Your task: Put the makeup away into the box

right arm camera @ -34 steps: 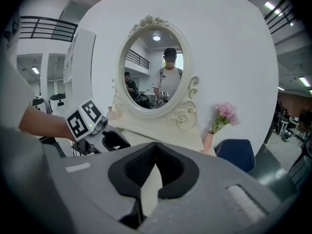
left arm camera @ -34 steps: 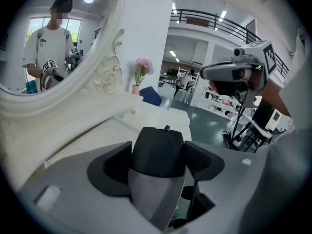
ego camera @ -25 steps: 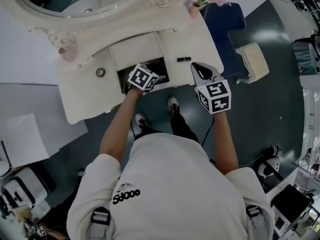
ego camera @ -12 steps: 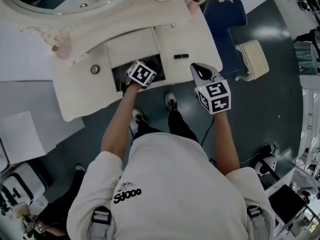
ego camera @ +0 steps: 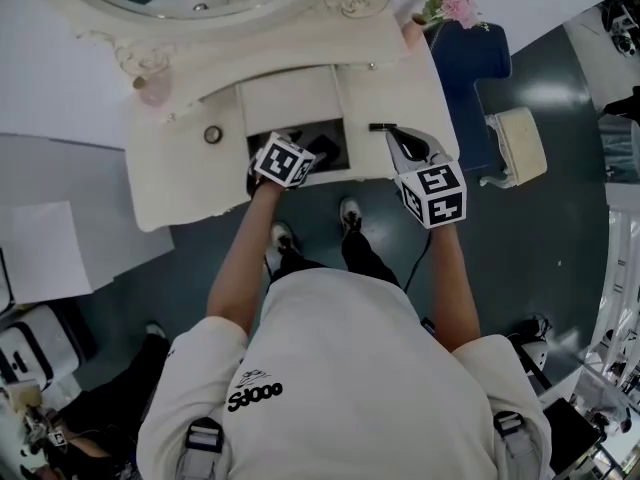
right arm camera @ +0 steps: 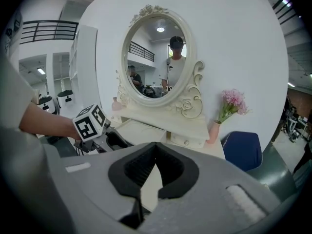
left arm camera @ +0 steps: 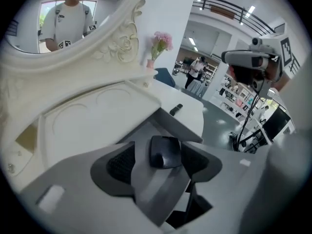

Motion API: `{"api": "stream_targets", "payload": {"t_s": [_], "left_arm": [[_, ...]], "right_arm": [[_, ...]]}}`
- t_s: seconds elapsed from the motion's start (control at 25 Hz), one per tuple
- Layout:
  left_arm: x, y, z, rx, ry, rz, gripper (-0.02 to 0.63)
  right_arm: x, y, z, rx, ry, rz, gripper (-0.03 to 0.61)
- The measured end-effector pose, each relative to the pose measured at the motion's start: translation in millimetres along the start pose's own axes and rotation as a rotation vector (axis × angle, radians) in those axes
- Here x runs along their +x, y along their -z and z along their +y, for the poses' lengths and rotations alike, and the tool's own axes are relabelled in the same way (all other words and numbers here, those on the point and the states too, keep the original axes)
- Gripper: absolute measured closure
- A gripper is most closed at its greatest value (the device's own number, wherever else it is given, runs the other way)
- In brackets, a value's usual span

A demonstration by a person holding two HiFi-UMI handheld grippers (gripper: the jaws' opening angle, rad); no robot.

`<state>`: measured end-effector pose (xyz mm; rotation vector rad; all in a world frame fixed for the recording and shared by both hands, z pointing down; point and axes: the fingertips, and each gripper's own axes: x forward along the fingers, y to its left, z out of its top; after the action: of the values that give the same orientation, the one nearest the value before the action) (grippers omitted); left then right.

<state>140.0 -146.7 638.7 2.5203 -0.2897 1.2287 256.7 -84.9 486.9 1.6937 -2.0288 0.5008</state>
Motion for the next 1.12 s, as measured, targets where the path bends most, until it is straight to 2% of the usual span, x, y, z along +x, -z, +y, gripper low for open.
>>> {"api": "stream_targets", "payload": {"t_s": [0.12,0.28,0.4,0.64,0.88,1.12], "left_arm": [[-35,-15,15,-0.023,-0.049,-0.106,0.373],[-81,-31,22,-0.014,-0.079,-0.247,0.501],[-116,-39,37,-0.026,-0.149,-0.347,0.588],[-175,-29,65,-0.092,-0.278,-0.452,0.595],[-217,10,95,-0.188,-0.401,-0.477,0.595],[-240,51,117,-0.261,-0.47,-0.49,0.566]], "right_arm": [[12,-16,12,-0.036,-0.037,-0.015,0.575],[20,-30,31,-0.064,-0.065,-0.028,0.575],[32,-45,46,-0.101,-0.105,-0.049,0.575],[61,-80,81,-0.161,-0.22,-0.09,0.575],[92,-105,126,-0.241,-0.332,-0.095,0.575],[117,-114,174,-0.3,-0.422,-0.082,0.575]]}}
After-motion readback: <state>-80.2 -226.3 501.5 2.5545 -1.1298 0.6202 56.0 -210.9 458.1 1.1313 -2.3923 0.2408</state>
